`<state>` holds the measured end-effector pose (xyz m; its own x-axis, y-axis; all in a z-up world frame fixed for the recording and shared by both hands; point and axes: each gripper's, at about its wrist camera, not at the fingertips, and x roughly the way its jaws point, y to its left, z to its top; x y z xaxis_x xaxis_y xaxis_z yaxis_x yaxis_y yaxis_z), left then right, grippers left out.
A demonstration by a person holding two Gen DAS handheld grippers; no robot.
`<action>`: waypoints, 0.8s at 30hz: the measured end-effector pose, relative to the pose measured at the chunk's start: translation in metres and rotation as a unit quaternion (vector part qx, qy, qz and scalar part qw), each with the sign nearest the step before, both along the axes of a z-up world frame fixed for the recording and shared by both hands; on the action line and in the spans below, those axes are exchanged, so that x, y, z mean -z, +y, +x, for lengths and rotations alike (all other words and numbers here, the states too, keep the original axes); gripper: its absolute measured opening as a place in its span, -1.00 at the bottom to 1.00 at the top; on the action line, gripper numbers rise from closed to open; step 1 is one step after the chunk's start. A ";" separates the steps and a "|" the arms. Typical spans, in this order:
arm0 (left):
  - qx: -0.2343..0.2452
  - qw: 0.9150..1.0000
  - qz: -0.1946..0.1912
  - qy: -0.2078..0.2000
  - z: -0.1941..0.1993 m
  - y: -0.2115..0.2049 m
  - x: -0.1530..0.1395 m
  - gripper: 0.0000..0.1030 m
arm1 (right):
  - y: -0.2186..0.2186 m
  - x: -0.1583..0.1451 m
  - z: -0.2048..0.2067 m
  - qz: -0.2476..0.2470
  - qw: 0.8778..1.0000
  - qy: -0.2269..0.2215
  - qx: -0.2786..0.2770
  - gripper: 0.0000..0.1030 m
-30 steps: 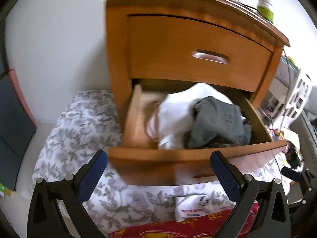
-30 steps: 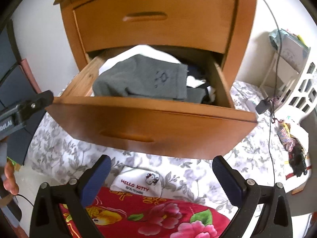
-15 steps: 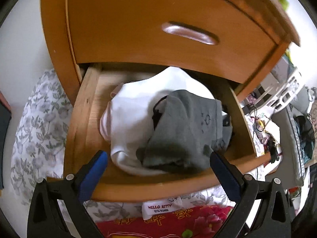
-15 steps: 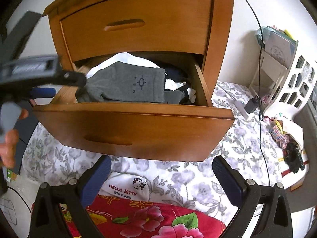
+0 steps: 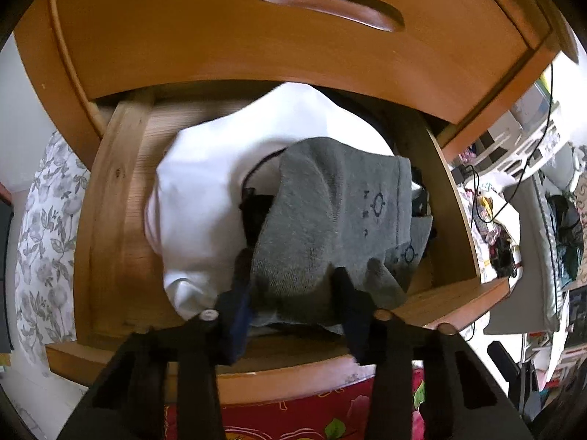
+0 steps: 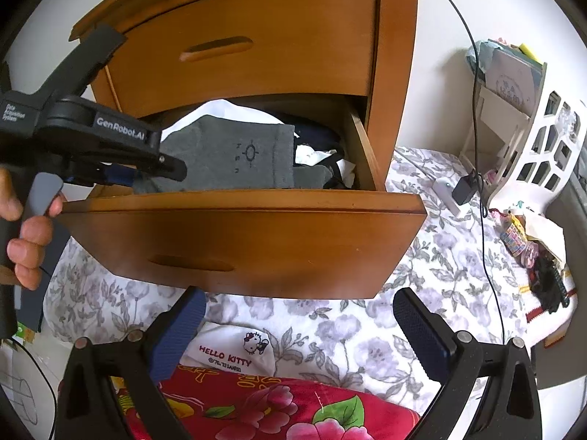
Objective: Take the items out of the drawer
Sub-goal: 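Reach the left gripper into the drawer and grasp the grey sock, then lift the grey sock up out of the drawer with the left gripper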
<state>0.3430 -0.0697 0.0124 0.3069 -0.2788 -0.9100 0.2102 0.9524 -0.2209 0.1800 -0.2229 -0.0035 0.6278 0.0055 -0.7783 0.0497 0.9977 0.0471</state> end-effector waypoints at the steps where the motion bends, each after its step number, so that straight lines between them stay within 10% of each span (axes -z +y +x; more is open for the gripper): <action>1: 0.001 1.000 0.002 -0.002 0.000 0.000 0.000 -0.40 | 0.000 0.000 0.000 0.001 1.000 0.000 0.000 1.00; 24: 0.009 0.988 -0.055 -0.144 -0.034 0.016 -0.085 -0.67 | -0.001 -0.003 -0.006 0.004 1.000 -0.007 0.000 1.00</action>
<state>0.3092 -0.0533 0.0977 0.5426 -0.3794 -0.7494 0.2954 0.9214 -0.2526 0.1745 -0.2240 -0.0001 0.6380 0.0120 -0.7699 0.0495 0.9972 0.0565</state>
